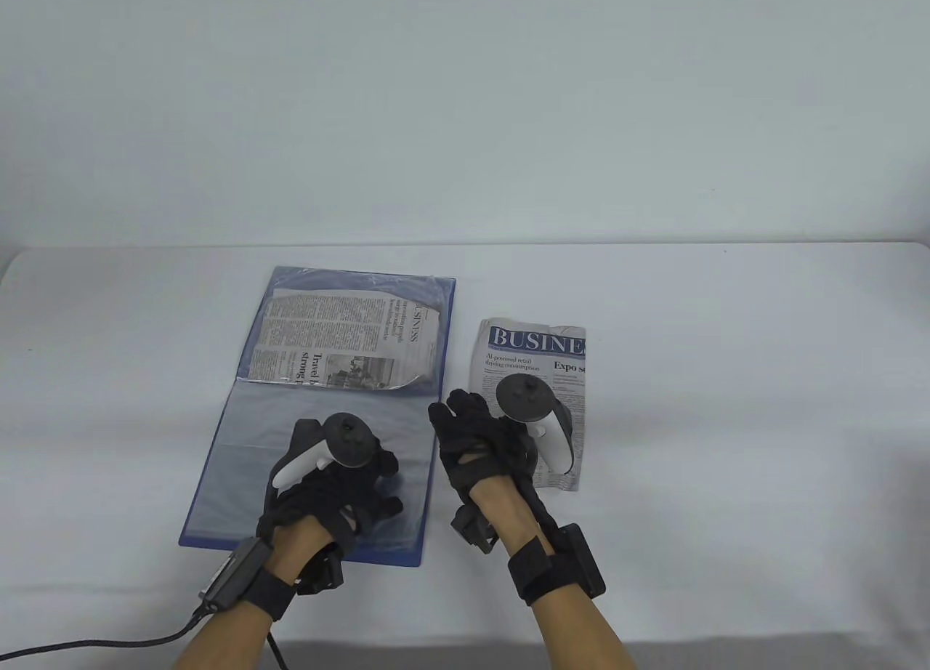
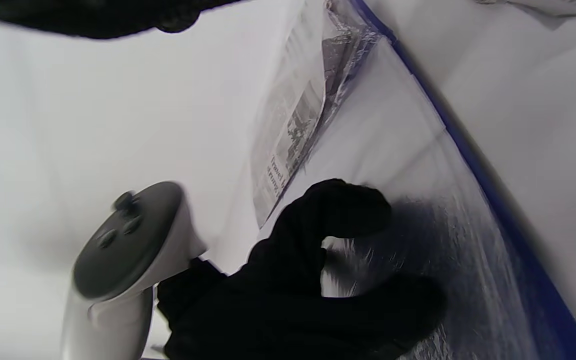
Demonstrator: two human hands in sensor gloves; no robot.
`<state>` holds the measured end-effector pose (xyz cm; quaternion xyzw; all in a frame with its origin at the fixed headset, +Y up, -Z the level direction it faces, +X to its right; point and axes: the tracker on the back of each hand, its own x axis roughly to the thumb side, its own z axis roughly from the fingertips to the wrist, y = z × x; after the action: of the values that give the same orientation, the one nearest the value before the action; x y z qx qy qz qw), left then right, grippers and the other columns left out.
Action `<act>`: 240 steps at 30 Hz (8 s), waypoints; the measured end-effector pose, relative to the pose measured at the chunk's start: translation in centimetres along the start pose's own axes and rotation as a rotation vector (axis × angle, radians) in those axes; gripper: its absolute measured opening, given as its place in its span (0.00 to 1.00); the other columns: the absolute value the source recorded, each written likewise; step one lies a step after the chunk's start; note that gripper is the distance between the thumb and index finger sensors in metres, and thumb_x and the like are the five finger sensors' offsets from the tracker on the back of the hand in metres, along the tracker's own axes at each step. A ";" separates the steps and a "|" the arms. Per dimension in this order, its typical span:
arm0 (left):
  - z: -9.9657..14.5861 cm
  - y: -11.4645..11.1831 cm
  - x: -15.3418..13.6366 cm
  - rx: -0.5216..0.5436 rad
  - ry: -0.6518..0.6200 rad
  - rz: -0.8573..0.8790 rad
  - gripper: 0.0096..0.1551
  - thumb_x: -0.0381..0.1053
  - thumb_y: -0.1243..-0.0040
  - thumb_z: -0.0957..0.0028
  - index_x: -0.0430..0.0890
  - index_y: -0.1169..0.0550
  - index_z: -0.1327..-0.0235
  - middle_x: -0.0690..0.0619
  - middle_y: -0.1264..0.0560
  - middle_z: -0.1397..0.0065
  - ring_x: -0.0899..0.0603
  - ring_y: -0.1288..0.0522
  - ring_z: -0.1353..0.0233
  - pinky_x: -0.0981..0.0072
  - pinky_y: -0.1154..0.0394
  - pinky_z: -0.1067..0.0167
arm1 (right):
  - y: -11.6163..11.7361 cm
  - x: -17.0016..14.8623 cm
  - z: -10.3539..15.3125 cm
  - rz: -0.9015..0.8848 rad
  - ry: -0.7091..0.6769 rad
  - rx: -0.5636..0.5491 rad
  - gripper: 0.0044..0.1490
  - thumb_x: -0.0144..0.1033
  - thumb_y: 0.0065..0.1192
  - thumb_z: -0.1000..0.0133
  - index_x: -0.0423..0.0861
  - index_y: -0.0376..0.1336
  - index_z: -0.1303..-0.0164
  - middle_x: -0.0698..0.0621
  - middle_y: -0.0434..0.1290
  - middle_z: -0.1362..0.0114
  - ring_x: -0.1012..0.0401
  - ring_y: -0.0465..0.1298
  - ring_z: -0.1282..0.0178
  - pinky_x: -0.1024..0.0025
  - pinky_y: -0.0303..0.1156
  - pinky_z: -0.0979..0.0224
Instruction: Insert newspapers into folder
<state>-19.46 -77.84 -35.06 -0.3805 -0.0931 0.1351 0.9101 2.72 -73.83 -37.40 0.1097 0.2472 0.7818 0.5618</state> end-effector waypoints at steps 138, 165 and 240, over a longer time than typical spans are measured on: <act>4.4 4.1 -4.6 0.342 -0.083 0.492 0.22 0.56 0.46 0.35 0.54 0.32 0.30 0.53 0.45 0.11 0.37 0.58 0.08 0.32 0.61 0.14 | -11.9 -8.3 5.7 0.549 0.813 -0.533 0.27 0.30 0.60 0.37 0.27 0.58 0.36 0.32 0.43 0.23 0.32 0.43 0.21 0.31 0.45 0.27; 5.1 4.5 -3.8 0.360 -0.108 0.460 0.22 0.56 0.46 0.35 0.54 0.32 0.29 0.53 0.44 0.11 0.37 0.58 0.08 0.32 0.60 0.14 | -13.5 -4.4 10.6 -0.162 0.583 -0.273 0.25 0.25 0.57 0.38 0.31 0.61 0.32 0.32 0.68 0.39 0.60 0.83 0.56 0.61 0.80 0.53; 4.0 4.2 -3.5 0.260 -0.213 0.569 0.22 0.54 0.47 0.35 0.52 0.32 0.29 0.53 0.43 0.12 0.37 0.54 0.09 0.33 0.56 0.14 | 3.4 0.3 -0.5 0.316 0.102 0.091 0.45 0.56 0.52 0.34 0.29 0.53 0.28 0.29 0.44 0.22 0.31 0.38 0.22 0.25 0.32 0.33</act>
<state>-24.55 -73.45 -35.53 -0.2554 -0.0596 0.4335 0.8621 -0.43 -74.56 -36.14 0.1329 0.2901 0.8530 0.4129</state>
